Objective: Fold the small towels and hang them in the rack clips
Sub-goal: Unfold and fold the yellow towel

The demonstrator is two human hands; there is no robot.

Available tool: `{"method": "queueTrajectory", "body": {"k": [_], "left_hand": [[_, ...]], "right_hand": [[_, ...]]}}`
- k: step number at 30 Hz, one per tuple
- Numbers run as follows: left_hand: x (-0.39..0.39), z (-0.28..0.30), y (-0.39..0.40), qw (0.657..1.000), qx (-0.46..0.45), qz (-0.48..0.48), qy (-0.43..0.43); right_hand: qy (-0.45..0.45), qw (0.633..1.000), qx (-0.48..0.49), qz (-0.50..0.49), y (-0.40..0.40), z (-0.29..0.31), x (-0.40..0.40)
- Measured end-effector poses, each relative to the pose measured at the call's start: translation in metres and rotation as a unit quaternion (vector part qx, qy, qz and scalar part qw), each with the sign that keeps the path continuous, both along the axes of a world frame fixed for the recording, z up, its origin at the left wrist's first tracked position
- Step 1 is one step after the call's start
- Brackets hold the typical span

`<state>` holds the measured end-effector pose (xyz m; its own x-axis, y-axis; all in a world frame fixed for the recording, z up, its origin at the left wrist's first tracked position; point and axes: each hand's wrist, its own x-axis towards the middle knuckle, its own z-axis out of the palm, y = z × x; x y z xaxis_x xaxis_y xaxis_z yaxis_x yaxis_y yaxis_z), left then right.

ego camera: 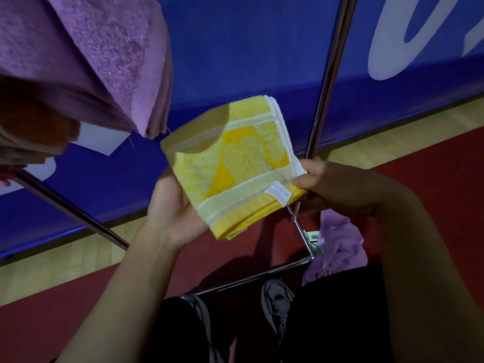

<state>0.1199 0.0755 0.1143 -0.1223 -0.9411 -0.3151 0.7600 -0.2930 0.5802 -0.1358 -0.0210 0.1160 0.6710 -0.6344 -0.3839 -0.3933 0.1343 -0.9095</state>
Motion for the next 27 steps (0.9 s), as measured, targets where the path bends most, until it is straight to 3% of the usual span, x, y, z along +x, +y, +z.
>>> {"method": "queueTrajectory", "body": {"k": [3, 9, 15, 19, 23, 27], "left_hand": [[0.007, -0.005, -0.006, 0.998, 0.032, -0.016, 0.059], [-0.007, -0.002, -0.011, 0.998, 0.036, 0.003, 0.051], [-0.023, -0.008, -0.017, 0.986, 0.052, -0.003, -0.155], [-0.032, -0.012, -0.016, 0.982, 0.039, 0.008, -0.185], [-0.041, -0.015, -0.014, 0.979, 0.034, 0.009, -0.199], [-0.05, -0.013, -0.015, 0.979, 0.028, 0.025, -0.201]], "right_hand": [[0.049, 0.998, -0.027, -0.012, -0.003, 0.0, -0.006], [0.059, 0.996, -0.063, -0.031, -0.004, 0.005, -0.011], [0.084, 0.996, 0.016, -0.002, -0.009, -0.003, -0.016], [0.099, 0.994, 0.056, 0.005, -0.009, -0.006, -0.016], [0.114, 0.993, -0.021, 0.001, -0.01, 0.0, -0.023], [0.078, 0.997, -0.027, -0.007, -0.009, 0.003, -0.027]]}}
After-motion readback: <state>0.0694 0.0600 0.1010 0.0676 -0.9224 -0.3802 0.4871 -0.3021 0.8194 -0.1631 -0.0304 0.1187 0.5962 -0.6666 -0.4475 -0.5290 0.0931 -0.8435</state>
